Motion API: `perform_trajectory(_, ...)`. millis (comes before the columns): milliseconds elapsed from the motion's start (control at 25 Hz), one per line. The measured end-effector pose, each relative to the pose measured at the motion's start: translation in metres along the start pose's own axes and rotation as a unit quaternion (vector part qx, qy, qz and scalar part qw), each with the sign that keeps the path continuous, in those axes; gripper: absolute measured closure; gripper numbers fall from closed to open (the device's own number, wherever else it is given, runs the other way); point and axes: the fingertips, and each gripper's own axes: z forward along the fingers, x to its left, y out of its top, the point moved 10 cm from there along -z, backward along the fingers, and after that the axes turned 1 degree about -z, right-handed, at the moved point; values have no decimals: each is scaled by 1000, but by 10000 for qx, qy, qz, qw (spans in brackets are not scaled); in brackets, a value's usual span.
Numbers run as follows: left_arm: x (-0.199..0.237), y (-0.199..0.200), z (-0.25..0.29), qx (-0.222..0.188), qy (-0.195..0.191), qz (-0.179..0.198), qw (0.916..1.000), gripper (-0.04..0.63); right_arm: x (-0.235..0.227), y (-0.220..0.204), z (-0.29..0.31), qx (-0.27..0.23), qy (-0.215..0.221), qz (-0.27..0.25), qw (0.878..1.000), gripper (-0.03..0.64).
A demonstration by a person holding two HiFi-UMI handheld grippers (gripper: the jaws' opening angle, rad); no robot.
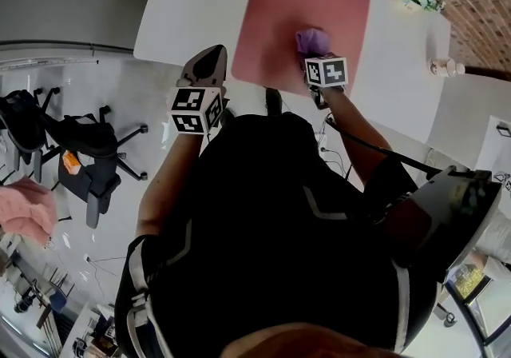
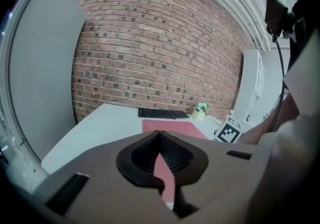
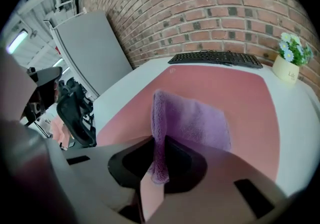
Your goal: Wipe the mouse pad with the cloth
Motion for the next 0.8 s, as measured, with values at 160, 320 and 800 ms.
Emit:
perform_trajectory(160,3,-2,-3,18,83,-9,10000,594,12,10,13,1,226,-57,9997,561)
perform_trajectory(320,5,-2,-8,28,221,-30,9997,592,26,20,26,75,450,-194,9988,561)
perform_trajectory(800,21,-3,-34,-80,765,-269,9967,594,62,53,60,193,913,-366,9950,561)
